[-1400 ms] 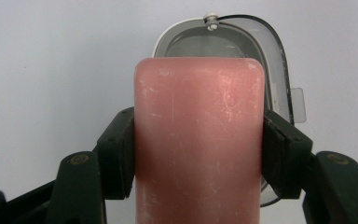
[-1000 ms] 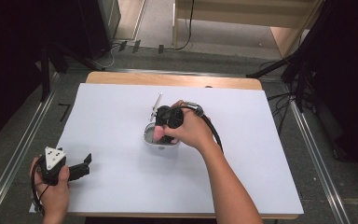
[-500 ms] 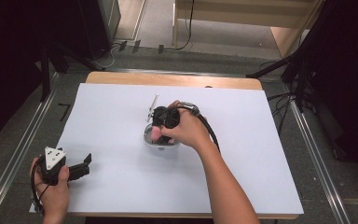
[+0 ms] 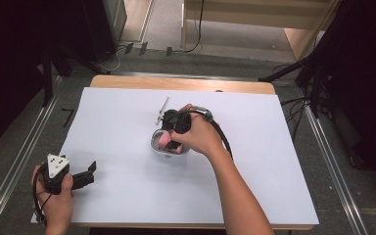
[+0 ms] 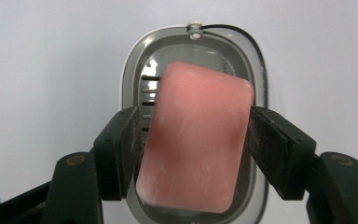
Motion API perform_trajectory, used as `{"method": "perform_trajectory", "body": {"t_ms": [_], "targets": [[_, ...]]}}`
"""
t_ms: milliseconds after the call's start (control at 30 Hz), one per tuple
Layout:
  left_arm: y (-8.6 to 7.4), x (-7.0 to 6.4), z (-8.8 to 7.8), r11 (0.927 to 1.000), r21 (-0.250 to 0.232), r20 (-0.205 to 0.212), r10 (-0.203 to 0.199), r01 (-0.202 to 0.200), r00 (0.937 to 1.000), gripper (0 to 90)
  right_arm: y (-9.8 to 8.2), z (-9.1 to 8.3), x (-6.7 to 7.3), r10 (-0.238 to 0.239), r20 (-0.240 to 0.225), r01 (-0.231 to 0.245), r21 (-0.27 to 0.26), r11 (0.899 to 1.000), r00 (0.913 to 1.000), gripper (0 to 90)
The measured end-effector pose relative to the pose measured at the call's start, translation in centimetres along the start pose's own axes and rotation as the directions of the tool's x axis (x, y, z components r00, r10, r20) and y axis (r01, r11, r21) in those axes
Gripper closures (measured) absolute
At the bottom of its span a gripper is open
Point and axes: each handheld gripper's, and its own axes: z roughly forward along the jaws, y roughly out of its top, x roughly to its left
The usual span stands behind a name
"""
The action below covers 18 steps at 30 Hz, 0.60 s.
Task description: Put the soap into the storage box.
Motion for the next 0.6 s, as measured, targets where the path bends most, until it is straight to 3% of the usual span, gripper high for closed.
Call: {"method": "perform_trajectory", "body": {"t_ms": [300,600], "targets": [[0.0,0.0,0.0,1.0,0.002,-0.001,0.0,0.0,1.0,0.0,-1.3,-1.6,0.6,0.047,0.024,-0.046,-0.052,0.998,0.9986,34.1],[0.1,0.1,0.1,0.9999,0.011,0.001,-0.006,0.006,1.0,0.0,-3.8,-2.0,1.3,0.101,0.056,-0.097,-0.075,0.992,0.9933,24.4]]}}
